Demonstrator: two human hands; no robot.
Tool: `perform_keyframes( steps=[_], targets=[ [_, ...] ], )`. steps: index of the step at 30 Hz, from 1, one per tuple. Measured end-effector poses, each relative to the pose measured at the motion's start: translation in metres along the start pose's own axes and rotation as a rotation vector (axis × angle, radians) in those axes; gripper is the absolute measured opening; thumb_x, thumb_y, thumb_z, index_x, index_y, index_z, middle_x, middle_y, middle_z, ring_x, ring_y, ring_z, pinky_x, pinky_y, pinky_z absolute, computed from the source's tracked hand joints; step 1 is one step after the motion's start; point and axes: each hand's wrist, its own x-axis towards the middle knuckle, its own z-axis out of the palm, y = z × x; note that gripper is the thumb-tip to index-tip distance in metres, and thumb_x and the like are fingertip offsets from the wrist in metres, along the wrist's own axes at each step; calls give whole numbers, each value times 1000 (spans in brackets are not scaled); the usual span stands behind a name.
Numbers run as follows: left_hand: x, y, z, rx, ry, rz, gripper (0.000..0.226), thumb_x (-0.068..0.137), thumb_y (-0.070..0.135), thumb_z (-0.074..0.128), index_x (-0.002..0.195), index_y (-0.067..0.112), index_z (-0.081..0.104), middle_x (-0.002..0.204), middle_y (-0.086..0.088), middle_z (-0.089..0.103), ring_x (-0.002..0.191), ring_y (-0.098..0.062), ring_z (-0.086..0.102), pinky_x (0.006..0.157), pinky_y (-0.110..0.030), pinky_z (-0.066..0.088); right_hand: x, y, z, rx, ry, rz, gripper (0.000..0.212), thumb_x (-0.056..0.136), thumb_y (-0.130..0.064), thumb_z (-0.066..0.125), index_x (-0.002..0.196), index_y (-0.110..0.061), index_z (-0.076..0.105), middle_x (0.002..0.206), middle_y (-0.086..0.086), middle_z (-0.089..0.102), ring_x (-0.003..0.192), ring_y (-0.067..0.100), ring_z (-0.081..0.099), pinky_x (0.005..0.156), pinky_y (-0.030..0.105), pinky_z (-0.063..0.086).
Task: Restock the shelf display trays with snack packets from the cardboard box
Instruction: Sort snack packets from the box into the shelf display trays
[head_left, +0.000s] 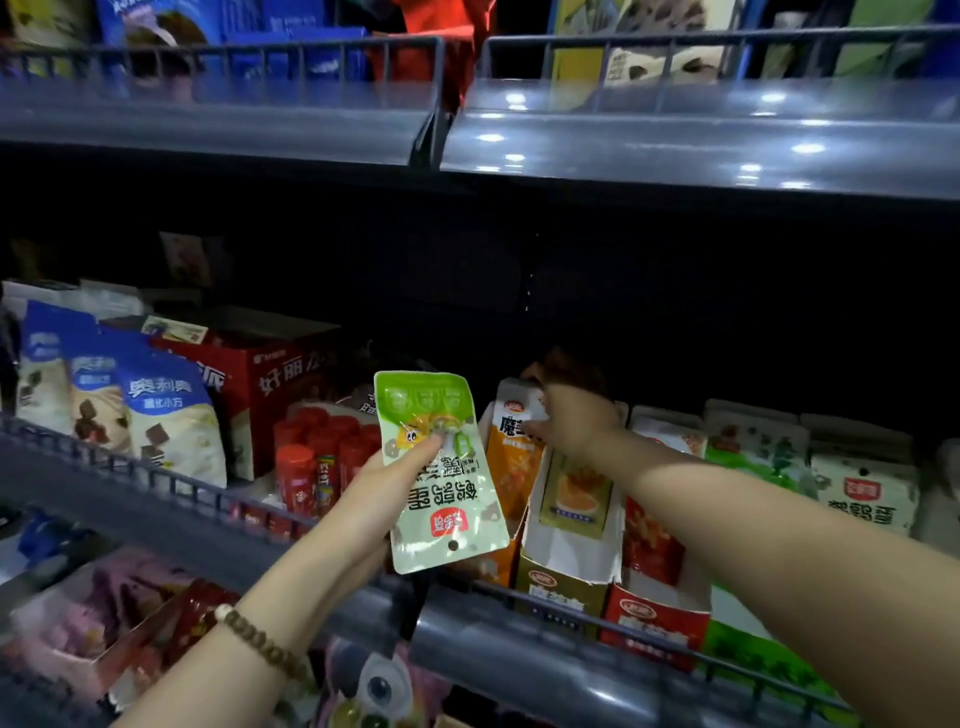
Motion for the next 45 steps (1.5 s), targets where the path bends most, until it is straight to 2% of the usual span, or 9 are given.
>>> perform_keyframes(
  steps=[6, 11, 16, 21, 32, 34, 37, 41, 45],
  targets=[
    [-16, 12, 29, -59, 95, 57, 20, 96, 37, 47, 98, 23, 61, 83, 0, 74, 81, -18, 70, 74, -36, 53, -51, -17, -42, 618, 88, 172, 33, 96, -42, 46, 120, -23, 57, 120, -2, 59, 112, 17, 55, 94, 34, 45],
    [-37, 19, 84, -127, 89, 152, 20, 98, 27, 45, 107, 16, 60, 97, -4, 70, 80, -17, 66, 61, -27, 52, -143, -25, -85, 1456, -225, 511, 41, 85, -44, 59, 116, -18, 56, 113, 5, 68, 100, 20, 67, 82, 30, 56],
    [-66, -6, 154, -88, 32, 113, 20, 83, 24, 68, 102, 15, 67, 104, -4, 72, 99, -22, 67, 93, -42, 49, -211, 5, -112, 1834, 3, 752, 13, 90, -11, 58, 102, -9, 63, 102, 6, 72, 86, 12, 67, 73, 23, 58],
    [-91, -23, 213, 86, -227, -38, 27, 88, 31, 61, 109, 16, 61, 115, -3, 65, 104, -15, 62, 86, -30, 53, -255, 78, -157, 1616, 247, 802, 7, 92, -10, 56, 96, -11, 61, 96, 4, 70, 81, 9, 68, 65, 17, 56],
    [-77, -54, 252, 628, -375, 78, 63, 94, 44, 43, 147, 16, 24, 150, -3, 34, 135, -19, 36, 105, -29, 31, -240, 198, -212, 554, 193, 491, 20, 87, -19, 65, 107, -15, 65, 95, 3, 69, 84, 18, 65, 74, 28, 51],
    [-68, -60, 256, 692, -393, 81, 65, 94, 46, 42, 148, 16, 22, 149, -4, 35, 129, -17, 44, 104, -25, 35, -221, 204, -203, 455, 124, 443, 22, 88, -20, 65, 109, -13, 66, 95, 1, 67, 84, 16, 63, 73, 25, 46],
    [-58, -66, 260, 704, -404, 83, 61, 93, 47, 41, 145, 16, 28, 117, 2, 57, 76, 2, 48, 64, -4, 42, -195, 208, -185, 199, 4, 398, 32, 87, -26, 65, 116, -14, 65, 107, 1, 67, 100, 19, 62, 82, 26, 45],
    [-47, -78, 265, 692, -444, 81, 59, 95, 42, 41, 148, 24, 23, 141, -3, 44, 125, -16, 46, 102, -25, 41, -181, 208, -155, 32, -82, 266, 36, 87, -28, 65, 121, -18, 60, 123, 0, 62, 111, 22, 57, 80, 26, 39],
    [-42, -89, 264, 736, -473, 108, 59, 94, 41, 47, 147, 35, 20, 148, -4, 38, 99, 6, 50, 78, -4, 42, -178, 214, -128, -48, -87, 154, 25, 85, -29, 67, 109, -19, 63, 109, -1, 67, 102, 20, 60, 75, 28, 41]
  ],
)
